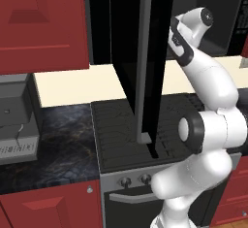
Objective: Place the sponge inside the microwave to prepare for sanitizing.
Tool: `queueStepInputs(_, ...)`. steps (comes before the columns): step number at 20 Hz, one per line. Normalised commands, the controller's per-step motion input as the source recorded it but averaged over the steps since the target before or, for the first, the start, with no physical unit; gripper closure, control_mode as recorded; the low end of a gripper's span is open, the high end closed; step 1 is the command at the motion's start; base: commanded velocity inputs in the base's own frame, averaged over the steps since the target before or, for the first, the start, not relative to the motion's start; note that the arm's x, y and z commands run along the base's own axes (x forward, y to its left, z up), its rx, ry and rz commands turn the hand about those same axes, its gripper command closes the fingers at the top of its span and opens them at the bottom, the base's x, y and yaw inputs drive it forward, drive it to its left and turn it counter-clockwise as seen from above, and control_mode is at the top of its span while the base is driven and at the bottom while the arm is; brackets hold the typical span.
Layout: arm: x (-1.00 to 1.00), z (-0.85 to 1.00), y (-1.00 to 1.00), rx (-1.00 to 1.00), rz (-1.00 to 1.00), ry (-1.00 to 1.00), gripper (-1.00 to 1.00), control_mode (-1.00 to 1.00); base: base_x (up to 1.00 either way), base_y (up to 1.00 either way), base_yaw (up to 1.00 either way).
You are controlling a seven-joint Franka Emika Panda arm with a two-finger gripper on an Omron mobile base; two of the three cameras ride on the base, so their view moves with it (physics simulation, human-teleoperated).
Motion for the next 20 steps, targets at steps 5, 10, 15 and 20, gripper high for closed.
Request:
queueStepInputs(5, 0.38, -0.13, 0.00, -0.06, 0.03, 0.04, 1.00, -1.00, 0.00, 0.00, 0.00)
queueStepInputs(10, 0.24, -0.19, 0.00, -0.06, 0.06, 0.09, 1.00, -1.00, 0.00, 0.00, 0.00)
queueStepInputs(15, 0.17, -0.21, -0.02, -0.07, 0.06, 0.10, 1.00, -1.00, 0.00, 0.00, 0.00)
queueStepInputs(20, 0.06, -0.21, -0.08, -0.04, 0.05, 0.07, 1.00, -1.00, 0.00, 0.00, 0.00)
